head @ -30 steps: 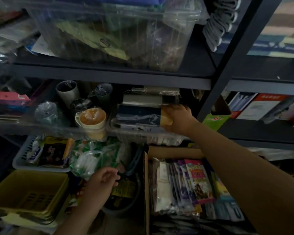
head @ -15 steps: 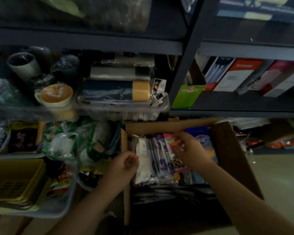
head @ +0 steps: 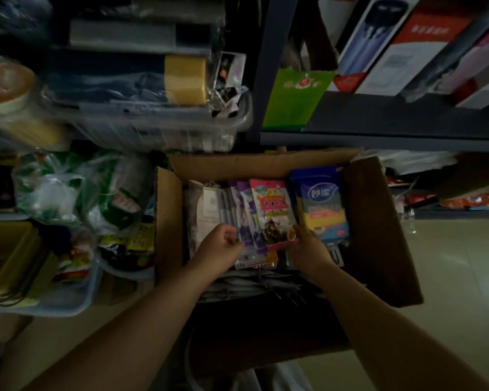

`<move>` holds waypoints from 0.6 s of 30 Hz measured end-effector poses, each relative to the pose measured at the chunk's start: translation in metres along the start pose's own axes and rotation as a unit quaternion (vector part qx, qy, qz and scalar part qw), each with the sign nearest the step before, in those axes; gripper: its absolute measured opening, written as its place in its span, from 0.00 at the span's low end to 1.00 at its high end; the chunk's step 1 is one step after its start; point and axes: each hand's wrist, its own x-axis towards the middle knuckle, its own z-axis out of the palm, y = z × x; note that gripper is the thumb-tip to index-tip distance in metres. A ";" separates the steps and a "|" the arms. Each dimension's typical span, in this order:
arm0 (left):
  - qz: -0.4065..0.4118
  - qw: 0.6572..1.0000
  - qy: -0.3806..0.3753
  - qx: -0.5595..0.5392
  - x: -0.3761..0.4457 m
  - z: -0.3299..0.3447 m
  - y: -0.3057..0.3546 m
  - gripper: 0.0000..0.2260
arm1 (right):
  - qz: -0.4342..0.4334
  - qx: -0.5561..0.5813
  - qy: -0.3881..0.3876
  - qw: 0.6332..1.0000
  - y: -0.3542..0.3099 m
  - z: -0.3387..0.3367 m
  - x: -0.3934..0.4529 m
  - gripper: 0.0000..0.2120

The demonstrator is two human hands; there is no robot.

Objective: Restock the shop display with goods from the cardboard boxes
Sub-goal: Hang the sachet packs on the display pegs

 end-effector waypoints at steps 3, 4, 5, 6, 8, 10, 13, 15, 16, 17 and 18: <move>-0.025 0.999 0.034 -0.032 0.018 0.010 0.007 0.15 | -0.022 -0.021 -0.022 0.999 0.002 0.007 0.010 0.26; -0.032 0.998 0.043 -0.036 0.023 0.013 0.008 0.16 | -0.026 -0.017 -0.029 0.999 0.004 0.010 0.013 0.27; -0.037 0.997 0.047 -0.043 0.029 0.015 0.009 0.16 | -0.030 -0.011 -0.035 0.999 0.005 0.013 0.016 0.27; -0.041 0.997 0.047 -0.056 0.033 0.018 0.010 0.17 | -0.030 -0.006 -0.039 0.999 0.007 0.015 0.018 0.27; -0.054 0.994 0.038 -0.085 0.040 0.023 0.011 0.18 | -0.027 0.003 -0.042 0.999 0.009 0.017 0.021 0.27; -0.061 0.992 0.030 -0.104 0.046 0.030 0.011 0.14 | -0.028 0.020 -0.041 0.999 0.012 0.019 0.023 0.26; -0.049 0.992 0.034 -0.115 0.057 0.039 0.012 0.12 | -0.038 0.044 -0.035 0.998 0.016 0.022 0.025 0.24; -0.053 0.989 0.044 -0.129 0.066 0.047 0.015 0.17 | -0.039 0.064 -0.027 0.997 0.017 0.022 0.025 0.24; -0.058 0.987 0.045 -0.144 0.071 0.051 0.017 0.19 | -0.039 0.077 -0.026 0.996 0.018 0.021 0.025 0.23; -0.064 0.984 0.042 -0.161 0.074 0.056 0.019 0.20 | -0.044 0.090 -0.027 0.995 0.018 0.021 0.024 0.23; -0.070 0.981 0.042 -0.176 0.077 0.061 0.021 0.22 | -0.048 0.096 -0.029 0.994 0.018 0.020 0.023 0.23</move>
